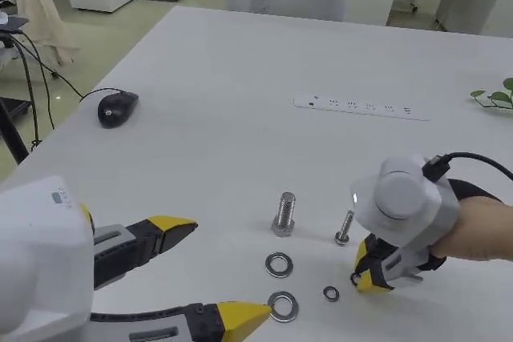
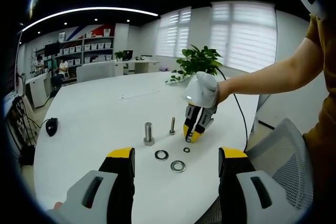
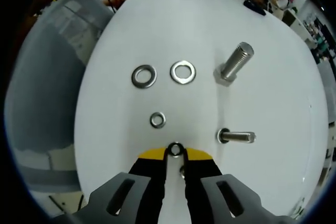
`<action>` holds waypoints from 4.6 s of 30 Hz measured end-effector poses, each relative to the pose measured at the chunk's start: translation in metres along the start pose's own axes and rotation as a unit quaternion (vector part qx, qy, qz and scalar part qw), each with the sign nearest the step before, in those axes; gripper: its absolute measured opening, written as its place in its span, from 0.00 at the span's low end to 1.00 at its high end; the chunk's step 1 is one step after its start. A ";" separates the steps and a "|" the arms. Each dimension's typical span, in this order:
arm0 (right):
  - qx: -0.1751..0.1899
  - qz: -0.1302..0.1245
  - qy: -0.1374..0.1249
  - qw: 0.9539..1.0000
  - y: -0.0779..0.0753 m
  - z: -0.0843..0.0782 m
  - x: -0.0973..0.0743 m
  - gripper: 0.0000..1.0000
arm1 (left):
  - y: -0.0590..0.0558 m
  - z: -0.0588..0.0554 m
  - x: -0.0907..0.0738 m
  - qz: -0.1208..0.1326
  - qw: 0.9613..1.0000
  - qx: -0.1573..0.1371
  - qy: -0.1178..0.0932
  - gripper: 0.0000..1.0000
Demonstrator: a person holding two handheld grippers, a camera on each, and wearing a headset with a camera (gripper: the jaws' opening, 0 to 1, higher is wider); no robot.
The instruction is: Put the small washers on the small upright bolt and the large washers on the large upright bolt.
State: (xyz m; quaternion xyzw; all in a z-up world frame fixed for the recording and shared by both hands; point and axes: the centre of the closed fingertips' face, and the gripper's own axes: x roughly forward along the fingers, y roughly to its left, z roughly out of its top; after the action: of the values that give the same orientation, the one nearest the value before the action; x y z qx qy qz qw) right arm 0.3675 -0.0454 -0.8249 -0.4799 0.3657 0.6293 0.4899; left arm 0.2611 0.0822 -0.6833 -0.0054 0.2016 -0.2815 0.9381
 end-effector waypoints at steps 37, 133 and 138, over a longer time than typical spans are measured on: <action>-0.014 -0.062 -0.001 0.998 -0.040 0.020 -0.068 0.12 | -0.004 0.003 0.003 -0.003 1.000 0.003 -0.005 0.64; 0.037 -0.023 0.003 0.999 -0.010 -0.035 -0.015 0.20 | -0.015 0.001 -0.009 0.012 1.000 0.010 0.001 0.63; 0.052 -0.020 0.002 0.998 -0.011 -0.037 -0.008 0.23 | -0.015 0.004 -0.011 0.016 1.000 0.012 0.001 0.63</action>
State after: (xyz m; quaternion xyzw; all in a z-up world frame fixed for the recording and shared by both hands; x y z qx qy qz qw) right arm 0.3877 -0.0790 -0.8266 -0.4620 0.3893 0.5988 0.5258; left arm 0.2468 0.0752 -0.6742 0.0097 0.1993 -0.2687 0.9423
